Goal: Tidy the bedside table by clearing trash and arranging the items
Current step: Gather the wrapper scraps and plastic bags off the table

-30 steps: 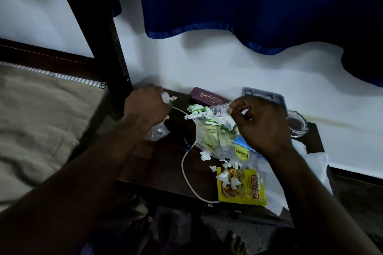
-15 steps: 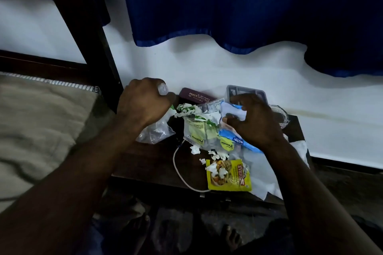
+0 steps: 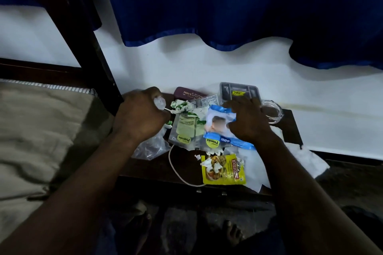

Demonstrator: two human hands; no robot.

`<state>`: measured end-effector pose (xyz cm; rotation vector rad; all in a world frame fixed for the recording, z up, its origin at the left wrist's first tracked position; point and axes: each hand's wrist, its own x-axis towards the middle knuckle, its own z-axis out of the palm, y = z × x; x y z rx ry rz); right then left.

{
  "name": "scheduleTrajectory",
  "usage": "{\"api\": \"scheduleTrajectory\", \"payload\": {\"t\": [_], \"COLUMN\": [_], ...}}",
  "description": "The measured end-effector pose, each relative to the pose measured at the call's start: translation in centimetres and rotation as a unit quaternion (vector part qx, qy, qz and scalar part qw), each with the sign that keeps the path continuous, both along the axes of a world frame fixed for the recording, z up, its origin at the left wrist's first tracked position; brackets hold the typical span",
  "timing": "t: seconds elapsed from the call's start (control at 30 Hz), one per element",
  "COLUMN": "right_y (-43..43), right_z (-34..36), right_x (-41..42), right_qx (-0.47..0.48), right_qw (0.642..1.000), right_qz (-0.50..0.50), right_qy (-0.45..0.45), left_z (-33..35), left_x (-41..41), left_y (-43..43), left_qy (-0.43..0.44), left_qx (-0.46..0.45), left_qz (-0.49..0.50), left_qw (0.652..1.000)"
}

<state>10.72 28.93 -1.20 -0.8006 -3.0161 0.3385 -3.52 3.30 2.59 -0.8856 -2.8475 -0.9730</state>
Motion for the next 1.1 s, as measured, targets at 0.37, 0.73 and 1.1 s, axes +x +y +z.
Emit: {"api": "scheduleTrajectory", "payload": {"t": [0.37,0.73,1.1], "right_y": [0.5,0.1,-3.3], "right_z": [3.1,4.7,4.4], "right_x": [1.6,3.2,3.2], "right_qx": [-0.071,-0.113,0.002], "right_qw": [0.976,0.940,0.985], "right_qz": [-0.010,-0.080,-0.012], "right_qy": [0.207,0.312,0.174], "left_z": [-1.5,-0.6,0.4], "left_x": [-1.8,0.0,1.0], "left_y": [1.7,3.8,6.0], "left_qy": [-0.059,-0.004,-0.048], "left_qx": [-0.060,-0.052,-0.027], "left_qz": [-0.021,-0.054,-0.030], "left_qw": [0.996,0.997,0.998]}}
